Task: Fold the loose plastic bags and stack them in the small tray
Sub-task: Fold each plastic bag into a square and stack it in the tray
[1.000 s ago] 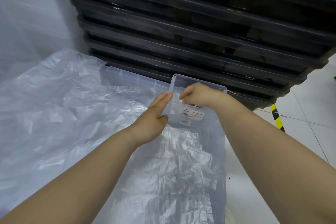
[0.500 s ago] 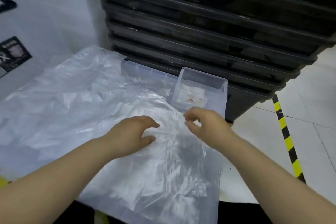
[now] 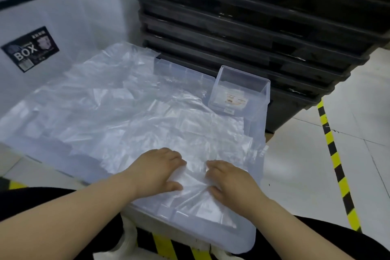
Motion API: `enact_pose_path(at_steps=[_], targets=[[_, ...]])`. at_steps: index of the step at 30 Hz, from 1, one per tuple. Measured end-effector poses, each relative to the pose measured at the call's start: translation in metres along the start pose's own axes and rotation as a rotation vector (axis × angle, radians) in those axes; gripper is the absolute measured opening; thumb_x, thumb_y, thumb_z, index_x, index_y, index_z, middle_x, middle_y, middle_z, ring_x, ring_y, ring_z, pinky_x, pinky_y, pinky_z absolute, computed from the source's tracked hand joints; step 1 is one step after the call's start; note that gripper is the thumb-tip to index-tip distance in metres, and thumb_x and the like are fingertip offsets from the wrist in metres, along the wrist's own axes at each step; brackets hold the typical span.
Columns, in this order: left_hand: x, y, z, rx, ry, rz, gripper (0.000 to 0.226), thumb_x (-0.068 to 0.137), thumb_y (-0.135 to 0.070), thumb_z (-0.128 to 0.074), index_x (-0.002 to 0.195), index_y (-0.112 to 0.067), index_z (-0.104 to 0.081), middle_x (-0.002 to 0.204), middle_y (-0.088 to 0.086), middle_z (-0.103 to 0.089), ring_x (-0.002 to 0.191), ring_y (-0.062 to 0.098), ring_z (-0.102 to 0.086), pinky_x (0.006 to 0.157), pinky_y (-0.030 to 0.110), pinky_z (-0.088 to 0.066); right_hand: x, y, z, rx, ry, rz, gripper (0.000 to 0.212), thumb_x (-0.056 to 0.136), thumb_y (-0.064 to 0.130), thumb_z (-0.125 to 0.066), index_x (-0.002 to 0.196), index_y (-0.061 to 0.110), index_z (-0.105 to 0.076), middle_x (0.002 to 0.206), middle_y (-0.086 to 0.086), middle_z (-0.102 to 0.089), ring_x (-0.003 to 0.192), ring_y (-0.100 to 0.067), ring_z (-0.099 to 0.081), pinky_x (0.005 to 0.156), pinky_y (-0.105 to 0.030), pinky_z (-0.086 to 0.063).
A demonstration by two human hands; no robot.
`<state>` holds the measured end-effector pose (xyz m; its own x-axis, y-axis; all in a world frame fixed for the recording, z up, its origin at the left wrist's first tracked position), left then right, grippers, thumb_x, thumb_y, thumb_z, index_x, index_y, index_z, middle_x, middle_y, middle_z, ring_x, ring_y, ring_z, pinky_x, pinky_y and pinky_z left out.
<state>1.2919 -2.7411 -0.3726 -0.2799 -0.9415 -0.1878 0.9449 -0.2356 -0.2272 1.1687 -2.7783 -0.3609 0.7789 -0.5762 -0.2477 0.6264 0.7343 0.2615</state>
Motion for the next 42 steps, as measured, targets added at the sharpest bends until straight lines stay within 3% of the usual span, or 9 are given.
enact_pose_path(at_steps=[5, 9, 14, 21, 26, 30, 34, 39, 42], targets=[[0.001, 0.003, 0.004, -0.034, -0.153, -0.015, 0.097, 0.055, -0.076, -0.016, 0.135, -0.028, -0.044, 0.134, -0.013, -0.045, 0.12, 0.008, -0.043, 0.095, 0.023, -0.035, 0.005, -0.009, 0.003, 0.004, -0.076, -0.043, 0.044, 0.088, 0.027, -0.027, 0.108, 0.008, -0.062, 0.11, -0.003, -0.063, 0.102, -0.02, -0.056, 0.083, -0.032, -0.045], [0.005, 0.011, 0.009, -0.058, -0.111, 0.019, 0.044, 0.057, -0.05, -0.052, 0.09, -0.029, -0.073, 0.088, -0.016, -0.069, 0.074, 0.002, -0.066, 0.058, 0.014, -0.049, 0.008, -0.023, 0.009, 0.153, -0.097, -0.086, 0.031, 0.097, 0.022, -0.039, 0.112, 0.008, -0.062, 0.113, -0.003, -0.063, 0.104, -0.017, -0.055, 0.089, -0.026, -0.039], [0.007, 0.042, 0.016, -0.267, -0.126, 0.289, 0.033, 0.096, -0.025, -0.043, 0.127, -0.028, -0.053, 0.13, -0.014, -0.053, 0.119, 0.005, -0.048, 0.09, 0.012, -0.033, 0.014, -0.038, 0.011, 0.335, -0.01, -0.167, 0.019, 0.092, 0.021, -0.05, 0.102, 0.014, -0.065, 0.096, 0.009, -0.063, 0.093, -0.009, -0.056, 0.082, -0.019, -0.041], [-0.006, 0.083, 0.018, -1.045, -0.146, 0.56, 0.018, 0.085, -0.007, -0.063, 0.068, -0.01, -0.066, 0.055, -0.009, -0.067, 0.051, 0.0, -0.062, 0.052, 0.006, -0.045, 0.02, -0.075, 0.019, 0.557, -0.053, -0.376, 0.022, 0.087, 0.01, -0.057, 0.068, 0.02, -0.057, 0.07, 0.011, -0.056, 0.067, -0.002, -0.051, 0.057, -0.005, -0.037], [-0.012, 0.093, 0.021, -0.982, -0.241, 0.733, 0.022, 0.087, -0.009, -0.061, 0.065, -0.006, -0.061, 0.046, -0.006, -0.062, 0.043, 0.002, -0.058, 0.049, 0.007, -0.044, 0.028, -0.078, 0.011, 0.565, -0.055, -0.454, 0.02, 0.089, 0.01, -0.053, 0.071, 0.016, -0.058, 0.07, 0.004, -0.057, 0.064, -0.012, -0.052, 0.066, -0.021, -0.042], [-0.016, 0.094, 0.044, -0.358, -0.37, 0.765, 0.01, 0.089, -0.021, -0.058, 0.095, -0.014, -0.062, 0.09, 0.004, -0.064, 0.088, 0.025, -0.061, 0.074, 0.027, -0.04, 0.032, -0.078, 0.009, 0.471, -0.08, -0.486, 0.019, 0.092, 0.013, -0.05, 0.075, 0.012, -0.06, 0.076, 0.002, -0.056, 0.076, -0.016, -0.05, 0.06, -0.023, -0.036], [-0.002, 0.057, 0.053, 0.066, -0.643, 0.328, 0.03, 0.079, -0.022, -0.052, 0.096, -0.004, -0.07, 0.096, 0.016, -0.068, 0.091, 0.032, -0.062, 0.088, 0.042, -0.038, 0.034, -0.08, 0.007, 0.433, -0.078, -0.506, 0.029, 0.091, 0.016, -0.05, 0.063, 0.022, -0.048, 0.075, 0.003, -0.055, 0.074, -0.015, -0.05, 0.066, -0.024, -0.039], [0.026, -0.002, -0.001, 0.134, -0.135, 0.073, 0.077, 0.097, -0.046, 0.003, 0.119, -0.011, -0.062, 0.126, 0.008, -0.059, 0.119, 0.019, -0.054, 0.106, 0.033, -0.02, 0.036, -0.081, 0.006, 0.453, -0.052, -0.511, 0.035, 0.09, 0.017, -0.051, 0.056, 0.019, -0.043, 0.06, 0.005, -0.047, 0.057, -0.009, -0.041, 0.057, -0.025, -0.033], [0.034, -0.002, -0.021, 0.038, 0.001, 0.123, 0.127, 0.045, -0.066, 0.049, 0.149, -0.018, -0.007, 0.156, -0.003, 0.001, 0.142, 0.009, 0.006, 0.106, 0.023, 0.02, 0.037, -0.083, 0.004, 0.486, -0.035, -0.535, 0.037, 0.092, 0.022, -0.051, 0.056, 0.019, -0.043, 0.061, 0.006, -0.047, 0.057, -0.007, -0.041, 0.062, -0.024, -0.035]])
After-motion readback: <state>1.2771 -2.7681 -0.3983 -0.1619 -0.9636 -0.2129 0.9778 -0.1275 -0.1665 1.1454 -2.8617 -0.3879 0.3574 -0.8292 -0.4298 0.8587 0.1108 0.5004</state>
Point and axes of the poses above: each hand's wrist, its own x-axis towards the middle knuckle, its own z-axis out of the back of the hand, y = z × x, the point moved 7 cm from there along x, towards the middle knuckle
